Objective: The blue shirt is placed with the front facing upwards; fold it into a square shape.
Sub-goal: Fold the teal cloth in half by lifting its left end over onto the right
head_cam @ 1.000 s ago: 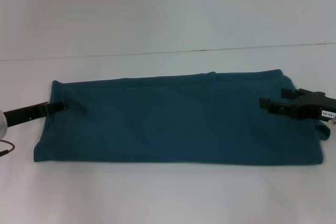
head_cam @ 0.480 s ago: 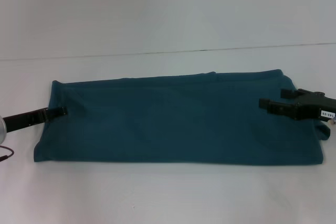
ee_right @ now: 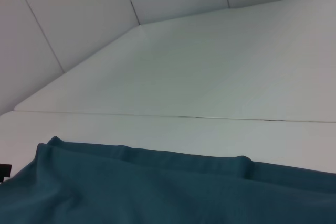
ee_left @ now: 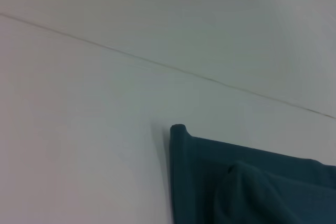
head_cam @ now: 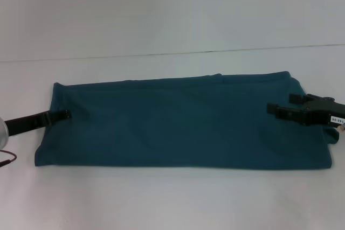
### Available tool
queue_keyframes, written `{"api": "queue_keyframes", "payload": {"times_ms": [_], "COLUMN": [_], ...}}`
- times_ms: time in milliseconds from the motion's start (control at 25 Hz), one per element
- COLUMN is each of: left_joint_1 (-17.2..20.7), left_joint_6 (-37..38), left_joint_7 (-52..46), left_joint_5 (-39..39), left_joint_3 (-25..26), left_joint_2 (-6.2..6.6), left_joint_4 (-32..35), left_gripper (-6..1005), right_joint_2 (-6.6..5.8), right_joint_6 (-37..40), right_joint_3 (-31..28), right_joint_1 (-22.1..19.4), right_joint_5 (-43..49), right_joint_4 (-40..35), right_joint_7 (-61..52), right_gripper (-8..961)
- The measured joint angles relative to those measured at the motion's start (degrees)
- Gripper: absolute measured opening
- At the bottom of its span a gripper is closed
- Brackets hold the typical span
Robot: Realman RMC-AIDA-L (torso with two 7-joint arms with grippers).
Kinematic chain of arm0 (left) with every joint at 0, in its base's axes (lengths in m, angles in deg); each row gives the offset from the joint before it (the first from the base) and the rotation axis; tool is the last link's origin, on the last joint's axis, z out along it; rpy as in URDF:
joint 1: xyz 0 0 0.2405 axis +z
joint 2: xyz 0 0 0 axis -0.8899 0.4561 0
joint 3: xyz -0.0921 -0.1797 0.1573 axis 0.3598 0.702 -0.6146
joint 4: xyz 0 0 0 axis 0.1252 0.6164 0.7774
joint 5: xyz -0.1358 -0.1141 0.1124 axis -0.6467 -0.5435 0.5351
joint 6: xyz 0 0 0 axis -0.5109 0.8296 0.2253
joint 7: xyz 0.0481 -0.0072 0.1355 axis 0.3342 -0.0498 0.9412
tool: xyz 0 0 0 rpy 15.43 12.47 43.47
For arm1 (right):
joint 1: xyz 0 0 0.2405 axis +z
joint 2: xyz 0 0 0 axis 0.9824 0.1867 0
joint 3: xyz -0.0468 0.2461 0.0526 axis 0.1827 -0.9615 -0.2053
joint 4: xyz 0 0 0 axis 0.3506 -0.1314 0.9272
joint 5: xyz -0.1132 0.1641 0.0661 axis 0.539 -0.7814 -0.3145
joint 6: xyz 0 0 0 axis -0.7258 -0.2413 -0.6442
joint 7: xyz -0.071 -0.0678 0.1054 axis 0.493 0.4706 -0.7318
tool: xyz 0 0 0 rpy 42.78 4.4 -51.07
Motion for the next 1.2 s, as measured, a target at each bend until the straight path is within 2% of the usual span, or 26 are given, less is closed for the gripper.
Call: {"api": "queue_keyframes", "payload": {"times_ms": [600,1200], "left_joint_1": [-0.1,0.0], "left_joint_6": [0.7,-2.3], "left_joint_7": [-0.5,-0.1], "left_joint_5": [-0.3,0.4], "left_joint_3": [-0.4,-0.8], "left_joint_2": [-0.11,-0.11], "left_joint_4": [-0.3,-0.7], "left_gripper": [855,850], "right_joint_2": [0.00,0.00], "right_joint_6": [-0.2,-0.2], "right_joint_3": [-0.1,-0.1], "right_joint_1": [-0.3,-0.4], "right_joint_5": [0.0,0.0], "right_joint_4": [0.0,0.0], "right_joint_7": [0.0,0.0], "right_gripper": [930,931]}}
